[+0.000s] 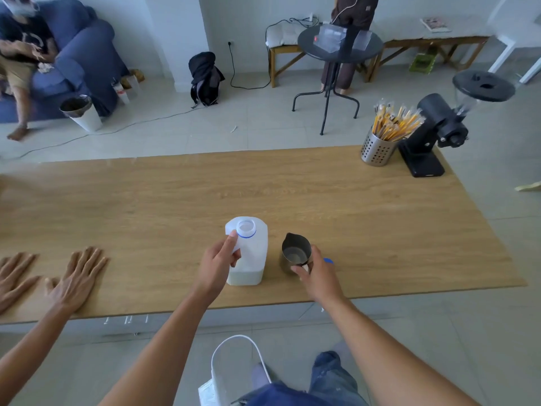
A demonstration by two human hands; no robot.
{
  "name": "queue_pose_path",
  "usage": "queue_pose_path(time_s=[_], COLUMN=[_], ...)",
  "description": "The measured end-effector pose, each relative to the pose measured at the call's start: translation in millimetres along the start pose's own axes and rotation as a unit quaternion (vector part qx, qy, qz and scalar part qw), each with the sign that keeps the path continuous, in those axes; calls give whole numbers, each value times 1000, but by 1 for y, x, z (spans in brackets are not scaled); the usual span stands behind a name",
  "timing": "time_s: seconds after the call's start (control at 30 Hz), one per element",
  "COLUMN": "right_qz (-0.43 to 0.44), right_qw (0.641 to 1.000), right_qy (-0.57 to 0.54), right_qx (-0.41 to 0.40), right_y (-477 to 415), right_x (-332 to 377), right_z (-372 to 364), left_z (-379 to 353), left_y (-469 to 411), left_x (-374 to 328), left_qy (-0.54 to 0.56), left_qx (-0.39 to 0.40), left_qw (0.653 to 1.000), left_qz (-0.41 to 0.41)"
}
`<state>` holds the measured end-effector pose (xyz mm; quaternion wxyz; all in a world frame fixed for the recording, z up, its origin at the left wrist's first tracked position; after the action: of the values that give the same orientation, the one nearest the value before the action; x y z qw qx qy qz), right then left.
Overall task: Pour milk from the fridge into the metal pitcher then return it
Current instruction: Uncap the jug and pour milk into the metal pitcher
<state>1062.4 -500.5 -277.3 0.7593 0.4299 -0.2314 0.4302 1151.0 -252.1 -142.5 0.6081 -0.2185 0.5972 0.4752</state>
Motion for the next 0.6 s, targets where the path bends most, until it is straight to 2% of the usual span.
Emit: queue_pose_path(time_s=[0.17, 0.33, 0.6], right_qz=[-13, -31, -31], right_qw=[1000, 1000, 999], right_qy=[-2, 1, -8], right_qx=[-2, 0, -4], right_y=[2, 2, 3], right_x=[5, 10, 12], right_z=[2, 3, 1], left_z=[10, 8, -9], left_y=[-10, -21, -38], left_x=[-13, -15, -16], left_qy=[-89, -182, -251], left_qx=[81, 96, 117], left_qw=[993, 978, 960], left_qz=[-1, 28, 48])
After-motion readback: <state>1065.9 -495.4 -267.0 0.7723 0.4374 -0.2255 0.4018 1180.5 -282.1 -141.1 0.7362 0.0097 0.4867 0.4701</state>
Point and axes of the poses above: each hand's wrist, its own y-axis away from the middle knuckle, its own z-axis out of the back of the hand, x = y × z, the point moved 2 cm from there along -y, towards the middle knuckle, and after that the axes turned 12 degrees about x, right-handed, at the moved point
